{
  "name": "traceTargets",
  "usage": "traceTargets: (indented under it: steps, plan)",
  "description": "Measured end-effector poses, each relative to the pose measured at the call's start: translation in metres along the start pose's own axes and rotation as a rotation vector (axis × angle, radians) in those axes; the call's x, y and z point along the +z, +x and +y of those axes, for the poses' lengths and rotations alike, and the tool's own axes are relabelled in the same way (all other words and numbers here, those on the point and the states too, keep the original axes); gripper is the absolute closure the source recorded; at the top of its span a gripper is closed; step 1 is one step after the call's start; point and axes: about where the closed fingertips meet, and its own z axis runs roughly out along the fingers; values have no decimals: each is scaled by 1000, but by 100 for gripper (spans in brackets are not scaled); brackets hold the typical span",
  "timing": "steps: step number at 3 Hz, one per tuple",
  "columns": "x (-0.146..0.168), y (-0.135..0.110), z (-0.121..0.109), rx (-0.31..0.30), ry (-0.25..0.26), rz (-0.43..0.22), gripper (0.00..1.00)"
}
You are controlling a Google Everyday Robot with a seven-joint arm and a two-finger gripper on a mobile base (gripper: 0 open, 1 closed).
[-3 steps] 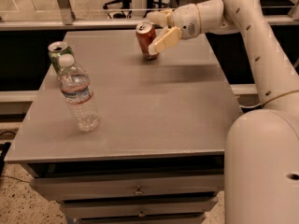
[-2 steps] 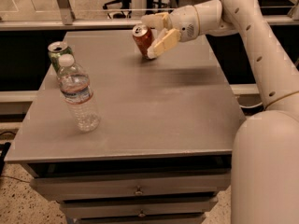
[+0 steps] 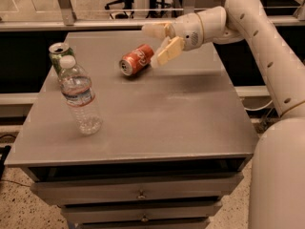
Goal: Knock coke can over
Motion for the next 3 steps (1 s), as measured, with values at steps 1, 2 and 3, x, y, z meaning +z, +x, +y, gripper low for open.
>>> traceTargets:
  steps: [1,2,3]
  plan:
    - [-19,-3,-7,-30,70,15,0]
    - [-67,3,-33,-72,235,70,0]
    - [-103,10,-48,-87,340,107,0]
